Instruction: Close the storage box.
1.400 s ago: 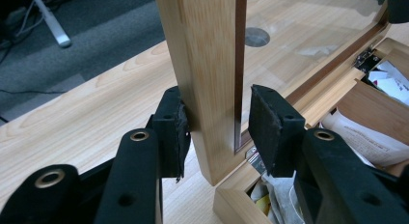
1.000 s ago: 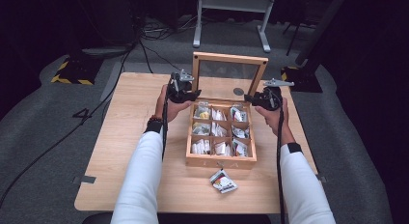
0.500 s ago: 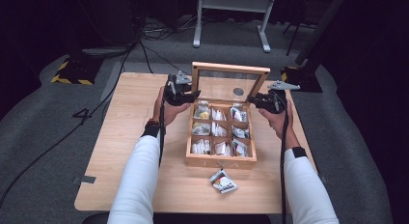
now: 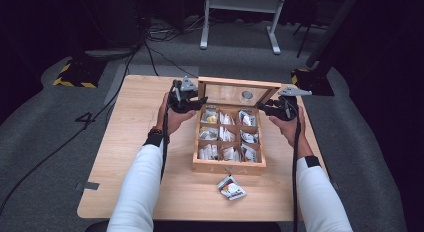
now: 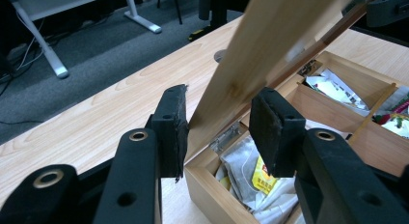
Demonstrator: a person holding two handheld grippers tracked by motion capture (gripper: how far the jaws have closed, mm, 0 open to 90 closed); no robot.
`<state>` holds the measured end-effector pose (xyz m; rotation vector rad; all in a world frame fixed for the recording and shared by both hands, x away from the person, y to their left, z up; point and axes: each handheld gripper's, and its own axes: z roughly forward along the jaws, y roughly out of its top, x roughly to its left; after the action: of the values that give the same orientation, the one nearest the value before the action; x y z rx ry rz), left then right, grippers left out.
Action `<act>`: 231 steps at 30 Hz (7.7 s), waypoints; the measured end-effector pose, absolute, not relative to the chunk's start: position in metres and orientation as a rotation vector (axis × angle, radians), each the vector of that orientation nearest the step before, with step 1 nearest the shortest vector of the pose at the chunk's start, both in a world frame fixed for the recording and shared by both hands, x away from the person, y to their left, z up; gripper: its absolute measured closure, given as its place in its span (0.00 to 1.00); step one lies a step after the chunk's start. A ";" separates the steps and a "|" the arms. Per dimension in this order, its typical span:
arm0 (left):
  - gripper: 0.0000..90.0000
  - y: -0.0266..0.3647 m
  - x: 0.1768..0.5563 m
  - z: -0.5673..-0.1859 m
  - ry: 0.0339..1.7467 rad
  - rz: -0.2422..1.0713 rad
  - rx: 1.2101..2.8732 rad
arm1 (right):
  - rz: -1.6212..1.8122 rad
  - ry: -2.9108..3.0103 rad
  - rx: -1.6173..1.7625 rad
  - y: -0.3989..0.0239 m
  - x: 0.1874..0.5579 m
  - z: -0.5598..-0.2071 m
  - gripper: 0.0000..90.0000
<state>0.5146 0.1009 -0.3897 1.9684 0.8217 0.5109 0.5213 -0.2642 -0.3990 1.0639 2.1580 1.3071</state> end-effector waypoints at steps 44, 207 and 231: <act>0.63 0.114 0.470 -0.403 0.753 0.474 1.976 | 1.330 2.218 0.941 -0.275 0.479 -0.405 0.64; 0.48 0.123 0.356 -0.445 0.582 0.337 2.156 | 1.203 2.470 0.721 -0.279 0.352 -0.445 0.53; 0.28 0.167 0.348 -0.421 0.698 0.546 2.113 | 1.243 2.372 0.711 -0.300 0.352 -0.419 0.40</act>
<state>0.3481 0.1675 -0.4206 2.1126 0.6979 0.5460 0.3521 -0.3000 -0.4190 0.7115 2.3723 1.2432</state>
